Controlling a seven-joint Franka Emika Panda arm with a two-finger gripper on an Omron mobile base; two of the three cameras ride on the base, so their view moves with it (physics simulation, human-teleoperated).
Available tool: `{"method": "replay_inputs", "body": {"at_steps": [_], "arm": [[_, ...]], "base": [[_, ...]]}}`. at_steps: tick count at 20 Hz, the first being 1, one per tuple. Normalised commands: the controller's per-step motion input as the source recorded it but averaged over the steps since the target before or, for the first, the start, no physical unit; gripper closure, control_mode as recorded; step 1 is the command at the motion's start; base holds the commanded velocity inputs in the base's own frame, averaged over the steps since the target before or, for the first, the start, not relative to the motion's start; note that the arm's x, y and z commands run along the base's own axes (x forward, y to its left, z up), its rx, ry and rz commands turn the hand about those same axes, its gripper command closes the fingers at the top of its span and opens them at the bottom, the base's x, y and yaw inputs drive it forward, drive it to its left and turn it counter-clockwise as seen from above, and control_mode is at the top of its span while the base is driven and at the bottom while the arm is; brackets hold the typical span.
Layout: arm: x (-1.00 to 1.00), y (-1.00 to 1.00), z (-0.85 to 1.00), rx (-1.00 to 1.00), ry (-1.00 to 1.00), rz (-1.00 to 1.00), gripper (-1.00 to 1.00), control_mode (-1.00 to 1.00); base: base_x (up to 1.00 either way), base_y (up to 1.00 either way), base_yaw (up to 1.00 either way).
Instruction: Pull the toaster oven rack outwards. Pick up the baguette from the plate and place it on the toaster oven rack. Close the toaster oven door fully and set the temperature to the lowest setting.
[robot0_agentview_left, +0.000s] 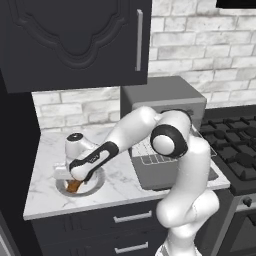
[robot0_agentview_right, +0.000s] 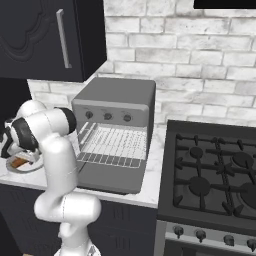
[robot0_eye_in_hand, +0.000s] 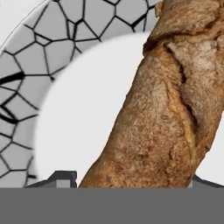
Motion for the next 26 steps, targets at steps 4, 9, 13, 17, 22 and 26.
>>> {"method": "replay_inputs", "body": {"at_steps": [4, 9, 13, 17, 22, 26], "arm": [[-0.04, -0.04, 0.06, 0.0, -0.16, -0.01, 1.0, -1.0], [-0.17, -0.18, 0.54, 0.0, -0.27, -0.06, 1.0, -1.0], [-0.12, -0.24, 0.63, 0.01, -0.26, -0.14, 1.0, -1.0], [-0.01, -0.27, 0.56, 0.01, -0.18, -0.2, 1.0, -1.0], [-0.01, -0.56, 0.63, 0.07, -0.09, -0.18, 1.0, -1.0], [-0.15, -0.79, 0.49, 0.13, -0.09, -0.13, 1.0, -1.0]], "base": [[0.0, 0.0, 0.0], [0.0, 0.0, 0.0], [0.0, 0.0, 0.0], [0.0, 0.0, 0.0], [0.0, 0.0, 0.0], [0.0, 0.0, 0.0]]}}
